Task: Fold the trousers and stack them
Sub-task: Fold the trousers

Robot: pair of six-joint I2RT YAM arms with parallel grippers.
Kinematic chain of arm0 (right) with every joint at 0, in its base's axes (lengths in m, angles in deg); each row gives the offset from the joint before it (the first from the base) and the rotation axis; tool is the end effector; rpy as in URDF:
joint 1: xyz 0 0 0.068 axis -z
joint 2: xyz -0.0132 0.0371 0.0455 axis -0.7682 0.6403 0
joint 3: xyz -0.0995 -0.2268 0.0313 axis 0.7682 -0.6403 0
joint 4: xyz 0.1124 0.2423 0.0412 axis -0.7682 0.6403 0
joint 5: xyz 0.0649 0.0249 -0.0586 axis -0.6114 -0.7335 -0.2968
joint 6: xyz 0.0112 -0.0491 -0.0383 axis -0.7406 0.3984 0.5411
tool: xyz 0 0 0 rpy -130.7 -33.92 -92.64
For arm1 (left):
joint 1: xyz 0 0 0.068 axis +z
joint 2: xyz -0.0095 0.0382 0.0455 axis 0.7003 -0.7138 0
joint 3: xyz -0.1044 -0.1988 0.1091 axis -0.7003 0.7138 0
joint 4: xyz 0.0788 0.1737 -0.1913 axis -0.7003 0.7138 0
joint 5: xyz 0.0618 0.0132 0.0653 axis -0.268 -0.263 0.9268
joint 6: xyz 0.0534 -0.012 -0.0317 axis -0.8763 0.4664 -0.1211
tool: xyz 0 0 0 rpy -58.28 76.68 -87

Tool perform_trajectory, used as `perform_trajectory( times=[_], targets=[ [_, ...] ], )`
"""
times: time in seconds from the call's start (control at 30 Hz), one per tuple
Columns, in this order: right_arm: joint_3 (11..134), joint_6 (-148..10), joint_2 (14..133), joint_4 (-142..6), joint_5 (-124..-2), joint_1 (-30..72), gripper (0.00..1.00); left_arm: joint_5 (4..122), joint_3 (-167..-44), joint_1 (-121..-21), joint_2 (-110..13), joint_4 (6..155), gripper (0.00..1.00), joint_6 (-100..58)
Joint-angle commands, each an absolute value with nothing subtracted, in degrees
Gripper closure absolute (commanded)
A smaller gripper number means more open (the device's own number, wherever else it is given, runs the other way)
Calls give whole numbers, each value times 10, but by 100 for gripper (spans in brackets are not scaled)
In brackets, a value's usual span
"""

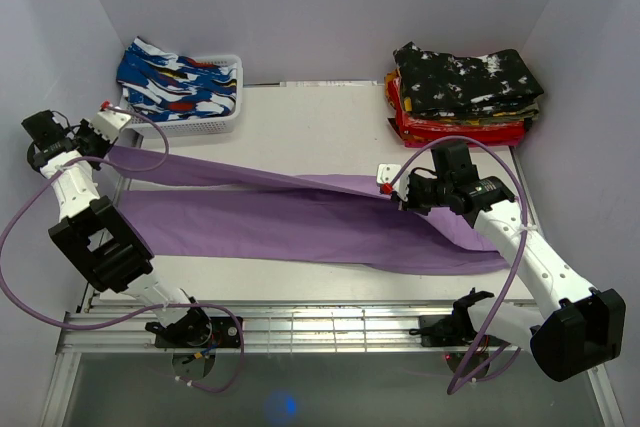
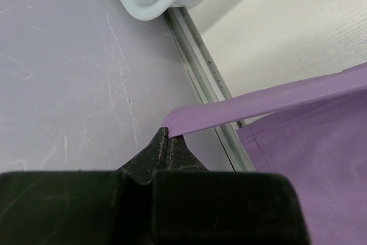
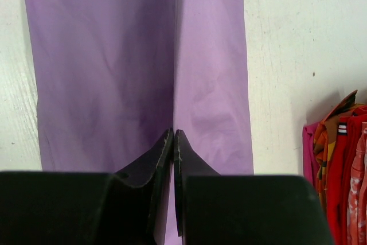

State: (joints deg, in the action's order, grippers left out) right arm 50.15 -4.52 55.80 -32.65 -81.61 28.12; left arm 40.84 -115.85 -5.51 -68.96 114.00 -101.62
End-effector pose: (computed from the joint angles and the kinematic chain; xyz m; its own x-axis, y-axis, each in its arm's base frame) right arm 0.2285 0.1157 0.2593 0.1715 -0.7495 -0.6394 -0.8934 0.1552 -0.4217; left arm 0.3172 0.2249 0.2693 -0.4426 0.6799 -0.5847 0.4210 0.7333 0.5339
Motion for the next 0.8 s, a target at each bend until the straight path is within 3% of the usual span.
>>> perform_trajectory(
  times=[0.0,0.33,0.6,0.7,0.77],
  targets=[
    [504,-37,547,-284,-769,301,92,489,-1187,-25,-685,1039,100,-1020],
    [522,-29,514,-257,-819,301,92,497,-1210,-24,-677,1030,100,-1019],
    [453,-8,501,-215,-841,299,92,483,-1027,-10,-569,1035,100,-1071],
    [420,-16,523,-242,-809,299,77,475,-976,-10,-543,1033,100,-1102],
    [417,-13,543,-257,-797,299,60,478,-948,-10,-529,1033,100,-1109]
  ],
)
